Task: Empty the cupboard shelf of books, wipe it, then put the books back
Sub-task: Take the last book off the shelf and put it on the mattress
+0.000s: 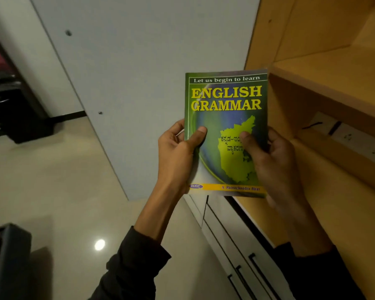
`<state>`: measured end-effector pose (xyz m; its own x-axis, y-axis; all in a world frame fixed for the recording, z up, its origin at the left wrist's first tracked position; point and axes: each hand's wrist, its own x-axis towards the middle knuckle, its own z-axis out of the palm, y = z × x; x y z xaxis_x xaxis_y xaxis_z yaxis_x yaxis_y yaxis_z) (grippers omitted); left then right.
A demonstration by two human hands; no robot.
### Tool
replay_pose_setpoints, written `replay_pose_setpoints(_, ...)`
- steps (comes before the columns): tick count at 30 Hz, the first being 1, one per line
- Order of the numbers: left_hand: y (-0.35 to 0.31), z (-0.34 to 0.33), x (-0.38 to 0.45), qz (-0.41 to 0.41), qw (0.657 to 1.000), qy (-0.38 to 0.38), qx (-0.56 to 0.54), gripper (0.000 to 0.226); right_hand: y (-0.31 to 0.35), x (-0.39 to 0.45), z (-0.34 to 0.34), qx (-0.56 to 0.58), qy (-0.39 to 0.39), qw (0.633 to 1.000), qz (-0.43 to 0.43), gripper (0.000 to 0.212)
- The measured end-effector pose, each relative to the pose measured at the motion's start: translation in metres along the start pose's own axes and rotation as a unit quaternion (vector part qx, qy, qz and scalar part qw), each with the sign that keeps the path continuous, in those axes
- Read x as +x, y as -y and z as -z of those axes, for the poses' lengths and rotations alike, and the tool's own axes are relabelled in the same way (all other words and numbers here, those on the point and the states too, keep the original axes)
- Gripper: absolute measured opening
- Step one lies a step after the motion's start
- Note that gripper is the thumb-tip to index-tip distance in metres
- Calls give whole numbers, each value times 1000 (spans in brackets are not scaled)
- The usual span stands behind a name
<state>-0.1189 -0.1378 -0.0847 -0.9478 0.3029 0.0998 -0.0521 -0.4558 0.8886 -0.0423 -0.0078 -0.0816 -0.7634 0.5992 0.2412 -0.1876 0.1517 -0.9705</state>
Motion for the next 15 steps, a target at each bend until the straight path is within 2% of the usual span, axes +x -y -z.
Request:
replay_pose_setpoints(5, -13, 64, -34, 2, 998, -60, 5, 29, -12, -40, -50, 2, 62, 998, -27, 3)
replay_pose_setpoints(9, -28, 114, -57, -7, 992, -123, 18, 26, -19, -64, -96, -1, 111, 993, -27, 14)
replay_pose_setpoints(13, -42, 156, -77, -19, 980, -190, 45, 26, -23, -81, -138, -7, 167, 985, -28, 2)
replay_pose_setpoints(15, -47, 173, -85, -25, 974, -218, 55, 27, -24, -88, -155, -2, 198, 980, -35, 3)
